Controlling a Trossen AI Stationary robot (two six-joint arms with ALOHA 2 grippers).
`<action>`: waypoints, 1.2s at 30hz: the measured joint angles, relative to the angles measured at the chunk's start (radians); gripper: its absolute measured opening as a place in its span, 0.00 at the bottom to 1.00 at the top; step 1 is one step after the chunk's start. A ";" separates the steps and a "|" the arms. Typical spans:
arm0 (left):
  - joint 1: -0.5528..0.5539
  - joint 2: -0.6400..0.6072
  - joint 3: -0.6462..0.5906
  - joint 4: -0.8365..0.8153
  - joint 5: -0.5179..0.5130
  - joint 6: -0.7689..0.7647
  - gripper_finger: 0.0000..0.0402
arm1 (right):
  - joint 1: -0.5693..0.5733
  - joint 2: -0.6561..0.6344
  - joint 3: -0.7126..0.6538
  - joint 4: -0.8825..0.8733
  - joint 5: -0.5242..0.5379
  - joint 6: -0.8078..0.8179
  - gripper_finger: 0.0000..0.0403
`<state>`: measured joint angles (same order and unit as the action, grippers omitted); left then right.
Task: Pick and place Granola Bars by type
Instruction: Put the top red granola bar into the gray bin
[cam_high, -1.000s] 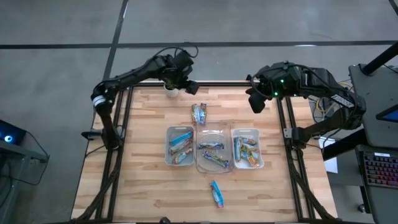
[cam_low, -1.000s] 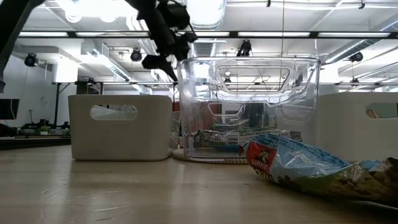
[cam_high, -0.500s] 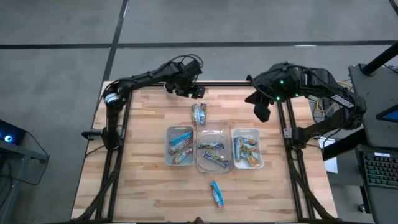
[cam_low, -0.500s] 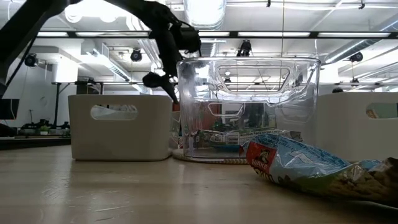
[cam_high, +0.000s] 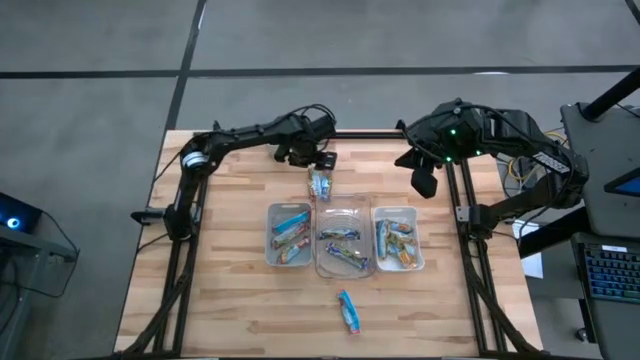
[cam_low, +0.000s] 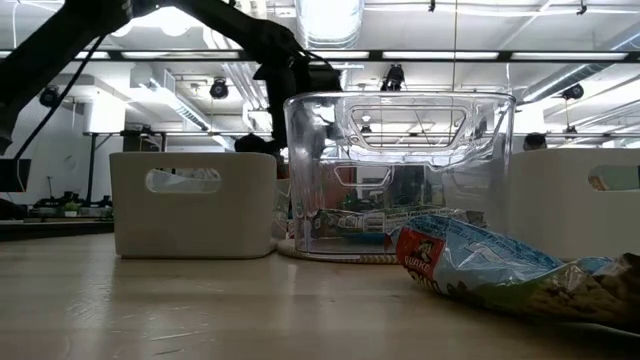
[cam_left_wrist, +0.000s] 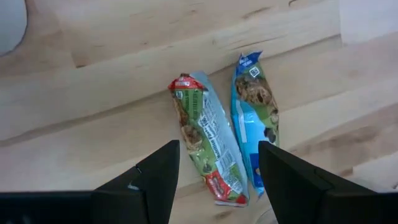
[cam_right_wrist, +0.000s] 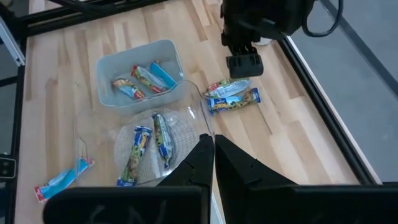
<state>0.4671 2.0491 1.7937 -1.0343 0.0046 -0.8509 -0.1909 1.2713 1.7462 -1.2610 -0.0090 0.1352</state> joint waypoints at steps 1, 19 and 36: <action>-0.003 0.007 0.000 0.007 -0.005 -0.008 0.50 | 0.000 0.000 0.000 0.000 0.000 0.000 0.02; -0.010 0.050 -0.059 0.063 -0.042 -0.090 0.50 | -0.030 0.000 0.000 0.002 -0.018 0.003 0.02; -0.014 0.052 -0.175 0.218 -0.046 -0.156 0.50 | -0.054 0.000 0.000 0.009 -0.017 -0.005 0.02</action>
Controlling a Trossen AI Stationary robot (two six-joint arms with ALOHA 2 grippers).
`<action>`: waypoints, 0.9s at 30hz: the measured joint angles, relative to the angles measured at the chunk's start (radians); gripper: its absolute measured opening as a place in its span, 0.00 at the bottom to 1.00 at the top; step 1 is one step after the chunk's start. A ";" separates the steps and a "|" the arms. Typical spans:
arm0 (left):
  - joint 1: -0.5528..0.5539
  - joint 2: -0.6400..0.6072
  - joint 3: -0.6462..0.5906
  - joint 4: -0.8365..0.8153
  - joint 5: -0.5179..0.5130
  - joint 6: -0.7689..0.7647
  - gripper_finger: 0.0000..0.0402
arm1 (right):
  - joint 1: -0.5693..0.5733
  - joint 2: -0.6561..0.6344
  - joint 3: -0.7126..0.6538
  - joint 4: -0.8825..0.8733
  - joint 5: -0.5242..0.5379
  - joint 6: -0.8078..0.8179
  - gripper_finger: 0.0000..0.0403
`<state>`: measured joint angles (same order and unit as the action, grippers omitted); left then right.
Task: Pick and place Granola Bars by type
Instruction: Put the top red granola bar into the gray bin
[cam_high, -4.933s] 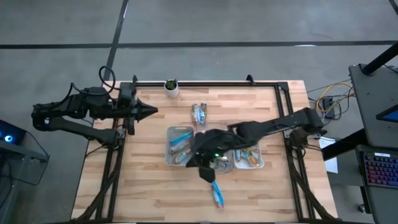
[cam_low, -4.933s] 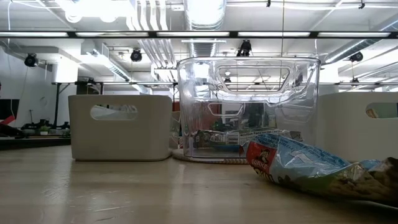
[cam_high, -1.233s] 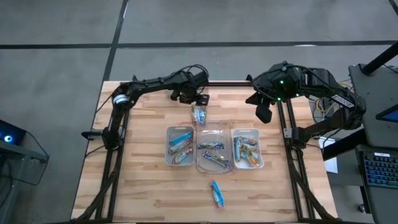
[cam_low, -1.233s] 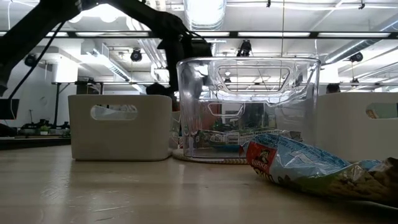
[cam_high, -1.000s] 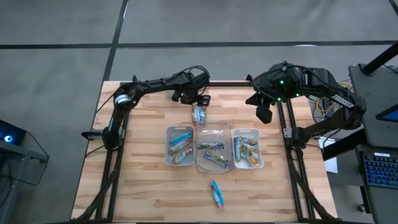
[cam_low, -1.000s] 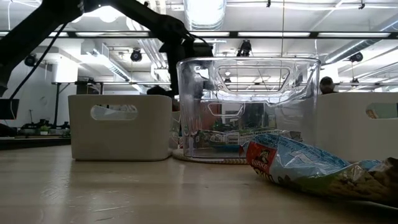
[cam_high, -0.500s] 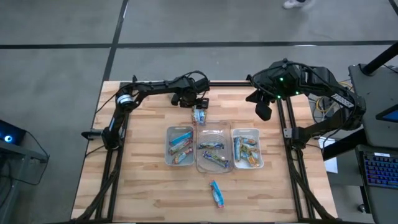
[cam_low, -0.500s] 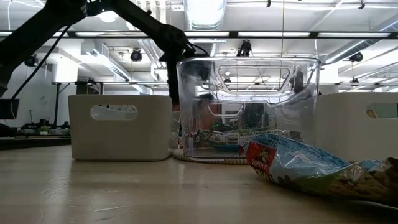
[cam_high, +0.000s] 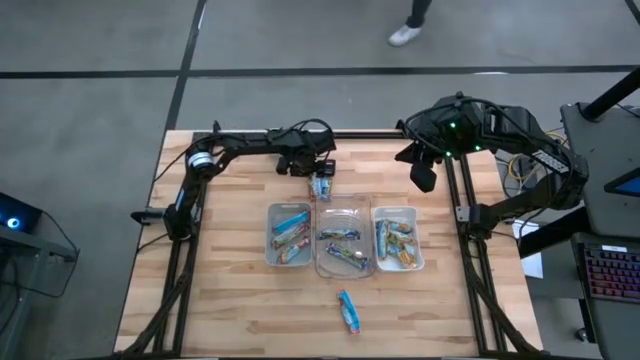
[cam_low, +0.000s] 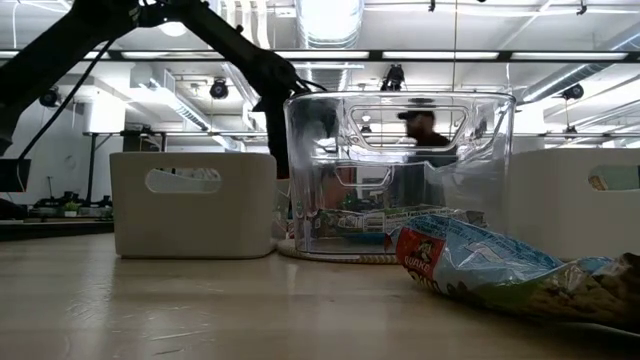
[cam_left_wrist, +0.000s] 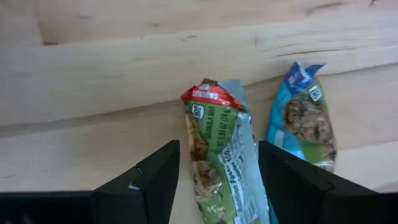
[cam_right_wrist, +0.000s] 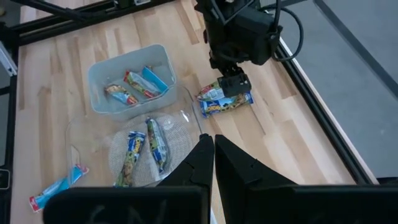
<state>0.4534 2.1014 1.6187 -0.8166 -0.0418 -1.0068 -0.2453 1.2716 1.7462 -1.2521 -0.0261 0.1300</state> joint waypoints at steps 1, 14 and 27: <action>-0.002 0.000 -0.006 0.005 0.000 -0.005 0.50 | 0.000 0.000 0.000 0.001 0.000 -0.003 0.02; -0.023 0.033 -0.007 0.021 0.005 -0.013 0.49 | -0.001 0.000 0.000 0.004 0.002 -0.011 0.02; -0.023 0.035 -0.007 0.031 0.039 0.037 0.25 | -0.005 0.000 0.000 0.010 0.002 -0.009 0.02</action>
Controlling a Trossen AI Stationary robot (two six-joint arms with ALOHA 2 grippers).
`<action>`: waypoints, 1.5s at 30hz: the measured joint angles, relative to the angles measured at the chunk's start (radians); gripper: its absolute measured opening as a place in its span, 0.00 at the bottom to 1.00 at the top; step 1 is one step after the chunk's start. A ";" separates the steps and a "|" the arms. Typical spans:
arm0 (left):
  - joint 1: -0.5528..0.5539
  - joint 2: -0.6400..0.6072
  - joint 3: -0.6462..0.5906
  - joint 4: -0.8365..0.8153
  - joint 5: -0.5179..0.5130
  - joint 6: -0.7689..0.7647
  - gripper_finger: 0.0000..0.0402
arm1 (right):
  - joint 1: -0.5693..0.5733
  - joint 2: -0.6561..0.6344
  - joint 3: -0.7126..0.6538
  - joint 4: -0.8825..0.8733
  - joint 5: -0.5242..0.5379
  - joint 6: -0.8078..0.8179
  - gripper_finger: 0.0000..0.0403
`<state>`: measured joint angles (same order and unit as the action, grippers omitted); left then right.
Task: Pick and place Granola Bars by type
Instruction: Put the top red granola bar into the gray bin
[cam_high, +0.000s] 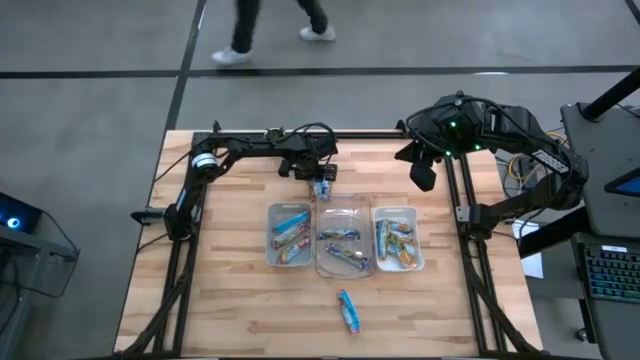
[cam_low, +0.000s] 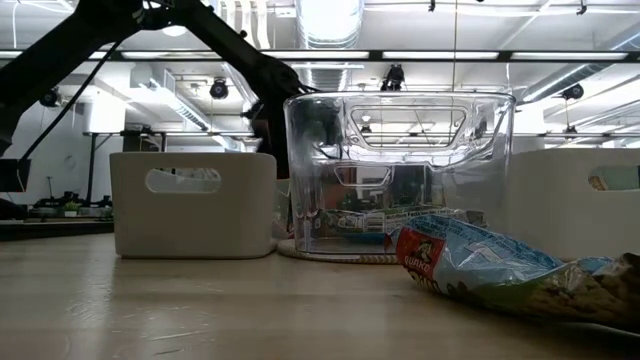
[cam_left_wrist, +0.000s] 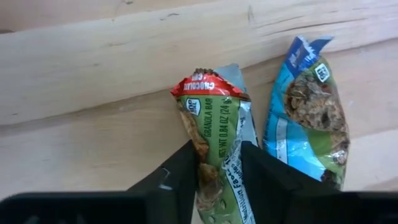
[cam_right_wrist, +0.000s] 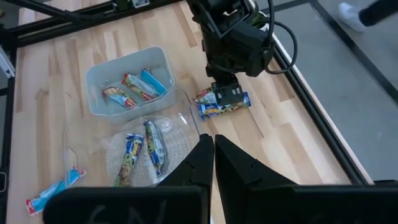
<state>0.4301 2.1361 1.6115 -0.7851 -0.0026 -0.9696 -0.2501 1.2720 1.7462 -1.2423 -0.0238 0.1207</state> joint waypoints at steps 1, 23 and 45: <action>0.000 0.000 0.000 0.001 0.005 0.001 0.24 | 0.000 0.000 0.000 0.000 0.000 0.001 0.02; 0.001 -0.001 0.000 0.006 0.025 0.050 0.12 | 0.000 0.000 0.000 0.026 0.000 0.010 0.02; 0.087 -0.099 0.260 -0.206 -0.025 0.310 0.11 | 0.000 0.000 0.000 0.029 0.002 0.025 0.02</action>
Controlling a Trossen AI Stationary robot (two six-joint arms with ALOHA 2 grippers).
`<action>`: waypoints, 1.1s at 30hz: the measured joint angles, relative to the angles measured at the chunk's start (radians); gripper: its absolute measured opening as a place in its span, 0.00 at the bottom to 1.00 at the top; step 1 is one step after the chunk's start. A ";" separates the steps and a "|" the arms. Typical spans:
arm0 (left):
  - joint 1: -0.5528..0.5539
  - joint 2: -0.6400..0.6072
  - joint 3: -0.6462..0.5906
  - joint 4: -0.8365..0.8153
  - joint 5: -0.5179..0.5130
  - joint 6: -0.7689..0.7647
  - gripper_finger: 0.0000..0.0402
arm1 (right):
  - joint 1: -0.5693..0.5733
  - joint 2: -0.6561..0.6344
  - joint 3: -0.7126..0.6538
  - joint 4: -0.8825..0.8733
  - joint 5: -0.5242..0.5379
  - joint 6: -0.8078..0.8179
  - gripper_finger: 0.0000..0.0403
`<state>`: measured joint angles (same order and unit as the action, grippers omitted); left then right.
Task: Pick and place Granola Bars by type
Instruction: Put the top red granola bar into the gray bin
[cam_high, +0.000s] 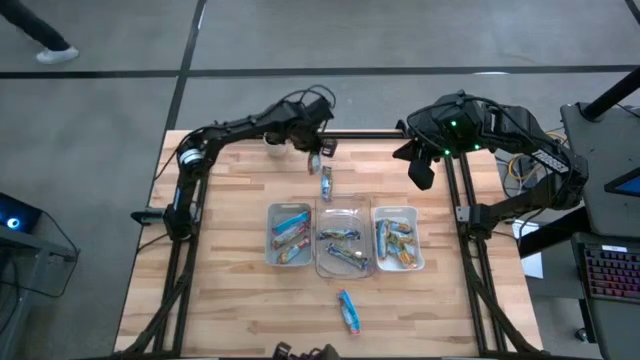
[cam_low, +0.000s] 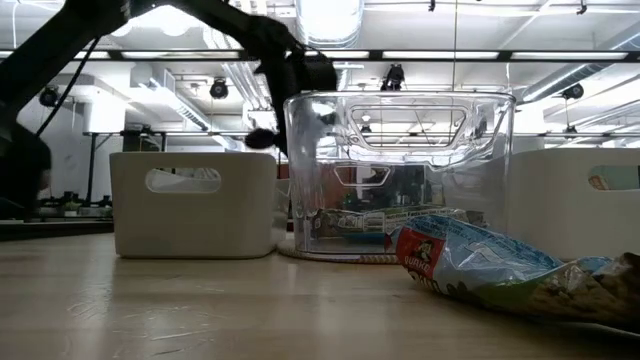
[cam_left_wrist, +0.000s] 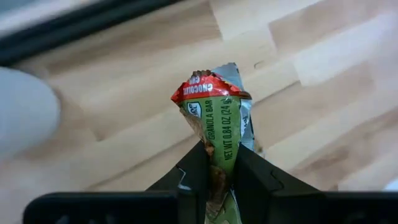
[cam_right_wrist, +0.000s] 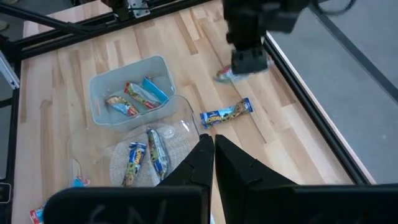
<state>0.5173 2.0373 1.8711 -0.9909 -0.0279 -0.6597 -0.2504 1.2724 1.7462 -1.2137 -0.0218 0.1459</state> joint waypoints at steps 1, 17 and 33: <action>0.001 -0.003 0.025 -0.025 0.000 0.024 0.11 | 0.000 0.000 0.000 0.000 0.000 0.000 0.02; -0.010 -0.065 0.366 -0.328 0.001 0.273 0.11 | -0.005 0.000 0.000 0.001 0.002 0.038 0.02; -0.092 -0.066 0.398 -0.489 0.076 0.423 0.11 | -0.006 0.000 0.000 -0.002 -0.002 0.091 0.02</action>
<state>0.4249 1.9713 2.2692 -1.4795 0.0482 -0.2367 -0.2565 1.2724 1.7462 -1.2152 -0.0235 0.2367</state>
